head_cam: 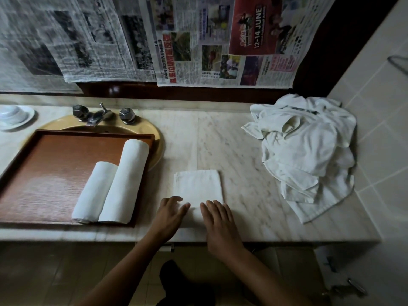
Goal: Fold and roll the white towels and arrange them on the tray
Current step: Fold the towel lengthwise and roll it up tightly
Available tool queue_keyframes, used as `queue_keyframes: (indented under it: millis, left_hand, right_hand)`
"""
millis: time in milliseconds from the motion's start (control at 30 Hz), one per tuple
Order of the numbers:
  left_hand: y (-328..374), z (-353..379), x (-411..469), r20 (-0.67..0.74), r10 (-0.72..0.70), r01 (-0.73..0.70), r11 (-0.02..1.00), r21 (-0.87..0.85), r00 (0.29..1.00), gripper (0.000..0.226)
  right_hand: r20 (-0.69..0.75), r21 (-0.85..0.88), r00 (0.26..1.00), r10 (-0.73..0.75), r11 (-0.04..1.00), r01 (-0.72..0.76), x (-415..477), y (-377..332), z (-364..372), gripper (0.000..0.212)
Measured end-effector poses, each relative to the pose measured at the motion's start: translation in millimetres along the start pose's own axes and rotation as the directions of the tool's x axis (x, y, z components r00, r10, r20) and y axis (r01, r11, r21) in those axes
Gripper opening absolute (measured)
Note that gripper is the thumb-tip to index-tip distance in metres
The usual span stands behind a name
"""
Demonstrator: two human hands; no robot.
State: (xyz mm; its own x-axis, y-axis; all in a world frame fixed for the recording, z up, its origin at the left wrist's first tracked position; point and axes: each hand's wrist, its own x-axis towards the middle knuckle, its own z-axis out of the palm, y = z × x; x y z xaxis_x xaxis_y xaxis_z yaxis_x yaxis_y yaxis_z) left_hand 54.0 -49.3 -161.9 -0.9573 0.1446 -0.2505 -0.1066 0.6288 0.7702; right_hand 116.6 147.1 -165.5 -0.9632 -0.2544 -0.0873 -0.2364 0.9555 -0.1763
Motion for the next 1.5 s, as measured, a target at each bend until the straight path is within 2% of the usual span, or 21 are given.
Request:
queue_keyframes:
  millis: [33,100,167,233,300,400,567,700,867,933,1033,1133,1233,1333,1433,1500]
  left_hand:
    - [0.2,-0.4,-2.1,0.004,0.031,-0.031,0.999,0.016,0.999,0.061]
    - [-3.1,0.8,-5.0,0.004,0.097,-0.097,0.983,0.153,0.995,0.06]
    - [-3.5,3.3,-5.4,0.001,0.232,-0.217,0.906,0.362,0.973,0.065]
    - [-5.5,5.5,-3.7,0.075,0.328,-0.318,0.796,0.514,0.942,0.071]
    - [-3.5,6.3,-2.0,0.147,0.322,-0.344,0.728,0.594,0.935,0.076]
    - [-1.4,6.0,-3.2,0.163,0.32,-0.349,0.697,0.626,0.933,0.078]
    - [-11.2,6.2,-15.8,0.193,0.332,-0.381,0.726,0.573,0.923,0.076]
    - [-7.7,8.9,-29.9,0.242,0.261,-0.354,0.757,0.55,0.934,0.077]
    - [4.5,1.7,-24.1,0.291,0.2,-0.339,0.738,0.583,0.936,0.076]
    - [6.6,2.1,-17.7,0.281,0.201,-0.331,0.756,0.565,0.939,0.09]
    - [5.2,5.0,-7.2,0.245,0.168,-0.276,0.803,0.528,0.955,0.102]
    - [6.1,7.0,-1.2,0.217,0.132,-0.227,0.83,0.51,0.967,0.106]
    - [0.7,10.2,5.5,0.218,0.058,-0.161,0.857,0.49,0.974,0.088]
    - [-8.7,12.9,11.4,0.232,0.017,-0.112,0.91,0.4,0.973,0.081]
    - [-1.0,5.8,6.7,0.147,-0.032,0.011,0.99,0.142,0.989,0.054]
    - [4.0,2.1,1.2,0.06,-0.037,0.036,0.999,0.007,0.998,0.048]
  right_hand:
    - [0.005,-0.008,1.0,-0.007,1.0,0.007,4.5,2.8,-1.4,0.09]
    - [0.031,-0.027,1.0,-0.002,1.0,0.002,15.3,7.8,-7.1,0.085]
    - [0.069,-0.048,0.998,0.013,0.999,-0.01,26.5,10.7,-14.7,0.08]
    - [0.124,-0.05,0.992,0.005,0.999,0.001,36.6,13.1,-22.0,0.077]
    - [0.183,-0.039,0.983,-0.005,0.999,0.012,44.6,16.8,-28.4,0.077]
    - [0.256,-0.009,0.967,-0.013,1.0,0.016,52.1,19.1,-36.2,0.075]
    - [0.391,0.084,0.92,-0.009,0.996,-0.027,42.5,19.6,-42.1,0.076]
    - [0.41,0.183,0.912,-0.018,0.981,-0.063,30.8,22.2,-44.4,0.074]
    - [0.415,0.278,0.909,0.032,0.947,-0.16,25.3,26.0,-44.7,0.073]
    - [0.327,0.209,0.945,0.024,0.973,-0.097,18.8,24.3,-39.4,0.072]
    - [0.079,0.168,0.997,0.004,0.986,-0.017,6.0,21.1,-28.4,0.067]
    - [-0.156,0.182,0.987,-0.029,0.982,0.058,-7.3,9.7,-11.3,0.057]
    - [-0.211,0.165,0.977,-0.035,0.984,0.071,-13.0,-0.8,-2.8,0.057]
    - [-0.154,0.09,0.986,-0.068,0.992,0.083,-8.9,4.4,0.1,0.067]
    - [-0.089,0.065,0.993,-0.08,0.994,0.086,1.8,9.6,-1.6,0.079]
    - [-0.053,0.035,0.994,-0.092,0.995,0.094,11.6,13.4,-5.7,0.083]
